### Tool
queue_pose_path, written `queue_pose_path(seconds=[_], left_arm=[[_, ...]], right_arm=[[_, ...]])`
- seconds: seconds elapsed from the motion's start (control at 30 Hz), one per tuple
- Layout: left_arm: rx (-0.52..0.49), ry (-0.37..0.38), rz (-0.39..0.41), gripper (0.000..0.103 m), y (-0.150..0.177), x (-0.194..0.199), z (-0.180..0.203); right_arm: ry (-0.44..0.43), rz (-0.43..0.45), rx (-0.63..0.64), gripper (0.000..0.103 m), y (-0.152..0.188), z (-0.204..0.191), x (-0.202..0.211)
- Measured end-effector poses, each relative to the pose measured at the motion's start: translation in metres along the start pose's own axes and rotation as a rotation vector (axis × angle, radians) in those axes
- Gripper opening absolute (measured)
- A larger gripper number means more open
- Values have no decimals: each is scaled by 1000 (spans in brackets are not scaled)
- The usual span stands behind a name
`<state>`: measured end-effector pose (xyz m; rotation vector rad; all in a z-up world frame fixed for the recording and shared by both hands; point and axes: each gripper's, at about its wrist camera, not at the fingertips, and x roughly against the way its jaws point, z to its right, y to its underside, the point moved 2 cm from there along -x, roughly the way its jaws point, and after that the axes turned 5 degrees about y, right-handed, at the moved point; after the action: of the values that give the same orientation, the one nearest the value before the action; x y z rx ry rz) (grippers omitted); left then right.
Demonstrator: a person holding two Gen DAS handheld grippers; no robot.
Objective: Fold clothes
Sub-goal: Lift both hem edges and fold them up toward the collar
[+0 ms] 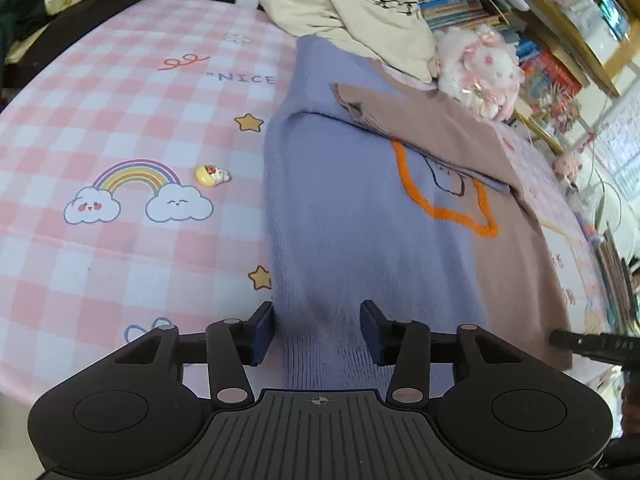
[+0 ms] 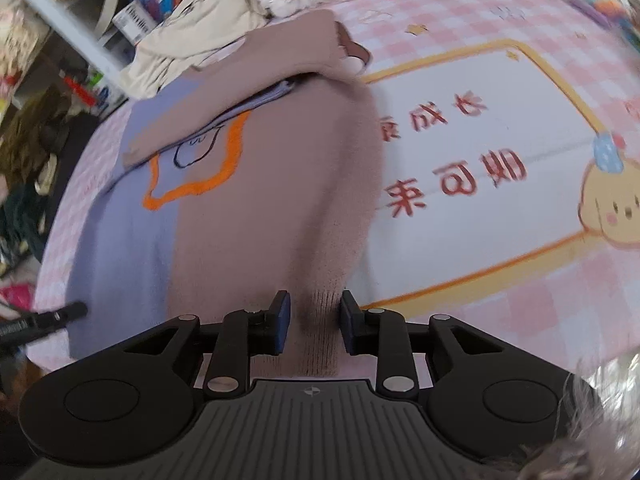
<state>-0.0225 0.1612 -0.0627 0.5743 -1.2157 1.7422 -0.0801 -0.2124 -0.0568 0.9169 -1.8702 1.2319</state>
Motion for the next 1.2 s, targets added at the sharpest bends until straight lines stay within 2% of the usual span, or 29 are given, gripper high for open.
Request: queue_pose_path(seconds=[0.03,0.07,0.13,0.2,0.33,0.4,0.53,0.63,0.73,0.87,1.03,1.2], left_arm=[[5,-3,1,9,-1,-1,0],[-13,1,16,5,-2,2,2],[-81,16,65,5,-4,12,11],[-122,15,75,5,-6,15,16],[-77,29,20,7,-7,8,6],[-42,38,-11,11,-6,4,-2],[32,68,-32,14,-4,1,-14],[79,94,-31,16,-2,-1,-20],[126,123,-30,13,-2,-2,-27],[196,158,-40,5,-2,-2,-38],[155,178,-78,4,3,5,-33],[151,250,-147,4,15,24,-30]], right_arm=[[8,14,35,12,0,-3,1],[17,41,80,12,1,-10,5],[8,119,178,11,3,-24,16],[-12,155,220,11,3,-31,23],[-10,73,105,12,-1,-12,10],[-11,32,41,17,0,-2,4],[-15,13,-25,21,3,7,0],[-19,15,-28,22,3,7,1],[-16,8,-15,12,4,7,1],[-27,6,-36,11,5,11,0],[-50,-26,-72,10,10,18,10],[-88,-101,-123,10,25,28,30]])
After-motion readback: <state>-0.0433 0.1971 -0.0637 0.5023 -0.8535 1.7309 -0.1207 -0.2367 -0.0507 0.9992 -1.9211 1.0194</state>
